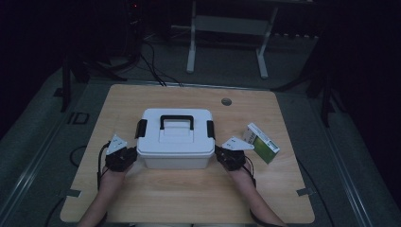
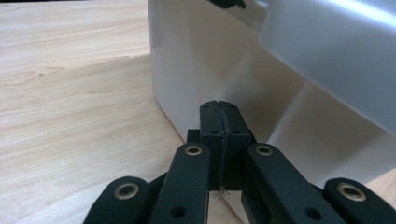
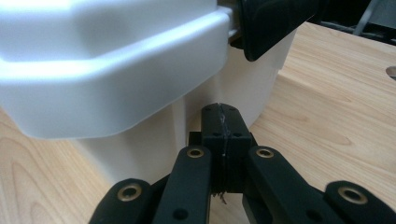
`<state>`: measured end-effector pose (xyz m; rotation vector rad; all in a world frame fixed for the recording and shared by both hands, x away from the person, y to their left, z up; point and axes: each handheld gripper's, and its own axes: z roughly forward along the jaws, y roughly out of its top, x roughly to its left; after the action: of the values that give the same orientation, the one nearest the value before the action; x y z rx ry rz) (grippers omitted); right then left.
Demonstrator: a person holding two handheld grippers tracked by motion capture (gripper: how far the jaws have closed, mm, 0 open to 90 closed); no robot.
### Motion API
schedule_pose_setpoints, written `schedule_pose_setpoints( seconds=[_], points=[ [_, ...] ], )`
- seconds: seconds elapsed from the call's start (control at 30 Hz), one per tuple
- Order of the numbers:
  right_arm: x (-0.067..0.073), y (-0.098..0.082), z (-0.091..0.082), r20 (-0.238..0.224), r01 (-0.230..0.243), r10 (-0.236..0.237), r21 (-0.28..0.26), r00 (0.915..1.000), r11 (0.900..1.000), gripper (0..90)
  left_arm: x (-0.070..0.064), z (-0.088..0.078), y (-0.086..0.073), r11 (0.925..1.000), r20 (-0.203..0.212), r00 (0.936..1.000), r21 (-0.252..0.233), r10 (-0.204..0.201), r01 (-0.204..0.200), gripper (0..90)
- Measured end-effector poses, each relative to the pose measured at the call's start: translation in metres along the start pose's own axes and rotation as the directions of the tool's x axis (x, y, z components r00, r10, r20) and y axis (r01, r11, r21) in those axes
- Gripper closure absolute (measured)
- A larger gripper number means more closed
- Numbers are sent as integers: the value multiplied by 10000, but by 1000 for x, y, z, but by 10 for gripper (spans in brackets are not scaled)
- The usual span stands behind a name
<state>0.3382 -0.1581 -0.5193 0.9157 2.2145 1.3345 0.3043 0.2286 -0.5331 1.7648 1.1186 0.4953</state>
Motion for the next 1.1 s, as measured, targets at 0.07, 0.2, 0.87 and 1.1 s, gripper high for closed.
schedule_pose_setpoints(
  seconds=[0.07,0.2,0.87,1.1],
  points=[
    [0,-3,-6,-58,-82,82,-18,9999,10000,900,-5,-3,-2,9999,116,9999,58,105,-106,897],
    [0,-6,-13,8,-90,90,39,10000,10000,900,-14,-7,-6,9997,353,9991,55,231,-233,897],
    [0,-26,-49,-114,-312,312,9,9994,9995,900,-35,-6,-8,9983,1051,9930,163,535,-555,896],
    [1,-30,-55,-253,-388,387,-32,9989,9992,900,-41,-10,-12,9960,932,9918,103,874,-887,895]
  ],
)
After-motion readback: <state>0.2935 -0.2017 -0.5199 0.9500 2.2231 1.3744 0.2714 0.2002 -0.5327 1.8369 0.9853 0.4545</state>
